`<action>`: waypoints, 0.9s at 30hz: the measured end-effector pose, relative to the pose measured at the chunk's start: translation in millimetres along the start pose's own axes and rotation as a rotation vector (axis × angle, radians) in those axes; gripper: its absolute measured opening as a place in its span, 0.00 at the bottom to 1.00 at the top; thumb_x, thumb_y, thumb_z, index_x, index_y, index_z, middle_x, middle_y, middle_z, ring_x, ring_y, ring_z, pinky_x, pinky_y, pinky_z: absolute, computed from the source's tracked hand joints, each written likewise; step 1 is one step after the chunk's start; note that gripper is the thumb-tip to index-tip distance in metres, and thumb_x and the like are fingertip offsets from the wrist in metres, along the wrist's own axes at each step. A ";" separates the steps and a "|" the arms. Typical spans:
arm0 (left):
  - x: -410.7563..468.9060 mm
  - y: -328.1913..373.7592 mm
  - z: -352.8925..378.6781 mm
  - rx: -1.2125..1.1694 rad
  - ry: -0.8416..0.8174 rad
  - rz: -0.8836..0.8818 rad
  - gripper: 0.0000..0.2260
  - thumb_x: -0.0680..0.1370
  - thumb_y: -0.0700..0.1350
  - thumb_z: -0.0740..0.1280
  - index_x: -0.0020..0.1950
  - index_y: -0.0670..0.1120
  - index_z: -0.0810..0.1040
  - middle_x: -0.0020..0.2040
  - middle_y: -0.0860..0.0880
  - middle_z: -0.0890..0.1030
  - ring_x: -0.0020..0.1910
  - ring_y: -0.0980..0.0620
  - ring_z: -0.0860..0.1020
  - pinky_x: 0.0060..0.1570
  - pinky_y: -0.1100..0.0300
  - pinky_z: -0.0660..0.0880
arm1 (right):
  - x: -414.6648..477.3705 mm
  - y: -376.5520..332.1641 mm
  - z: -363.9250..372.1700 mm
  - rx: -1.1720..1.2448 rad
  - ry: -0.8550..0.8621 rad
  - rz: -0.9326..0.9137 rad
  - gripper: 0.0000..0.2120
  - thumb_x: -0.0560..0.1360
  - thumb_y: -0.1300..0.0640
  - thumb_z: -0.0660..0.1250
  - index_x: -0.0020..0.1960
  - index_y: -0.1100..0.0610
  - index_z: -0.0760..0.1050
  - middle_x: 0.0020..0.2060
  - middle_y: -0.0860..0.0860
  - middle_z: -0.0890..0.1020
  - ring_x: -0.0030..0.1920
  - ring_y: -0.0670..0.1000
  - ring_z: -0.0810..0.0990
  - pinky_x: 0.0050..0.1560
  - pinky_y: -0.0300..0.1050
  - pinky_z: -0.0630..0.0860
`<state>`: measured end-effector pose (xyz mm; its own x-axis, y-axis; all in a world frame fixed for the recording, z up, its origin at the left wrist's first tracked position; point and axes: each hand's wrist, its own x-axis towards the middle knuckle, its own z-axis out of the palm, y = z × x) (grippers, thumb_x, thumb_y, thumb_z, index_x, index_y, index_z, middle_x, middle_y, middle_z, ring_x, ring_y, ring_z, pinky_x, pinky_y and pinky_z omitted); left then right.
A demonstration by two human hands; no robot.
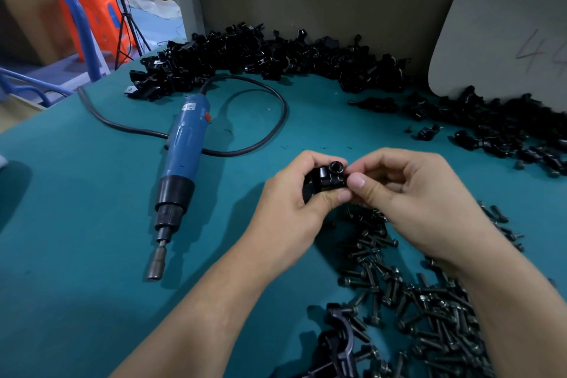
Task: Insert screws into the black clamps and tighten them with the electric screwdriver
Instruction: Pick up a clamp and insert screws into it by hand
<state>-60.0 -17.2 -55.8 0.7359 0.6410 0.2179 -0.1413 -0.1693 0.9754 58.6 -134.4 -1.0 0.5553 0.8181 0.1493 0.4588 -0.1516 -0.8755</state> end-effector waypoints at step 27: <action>0.0 4.8 -1.6 -0.187 -0.056 -0.026 0.15 0.76 0.49 0.74 0.61 0.50 0.77 0.52 0.51 0.84 0.53 0.57 0.82 0.58 0.63 0.76 | 3.0 -3.3 11.1 -0.061 0.073 -0.102 0.09 0.78 0.63 0.72 0.45 0.49 0.81 0.39 0.44 0.85 0.41 0.44 0.83 0.44 0.39 0.79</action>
<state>-61.8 -16.8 -51.1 0.7760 0.5997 0.1956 -0.2387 -0.0080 0.9711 51.0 -125.3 -2.8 0.5512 0.7891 0.2712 0.5555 -0.1045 -0.8249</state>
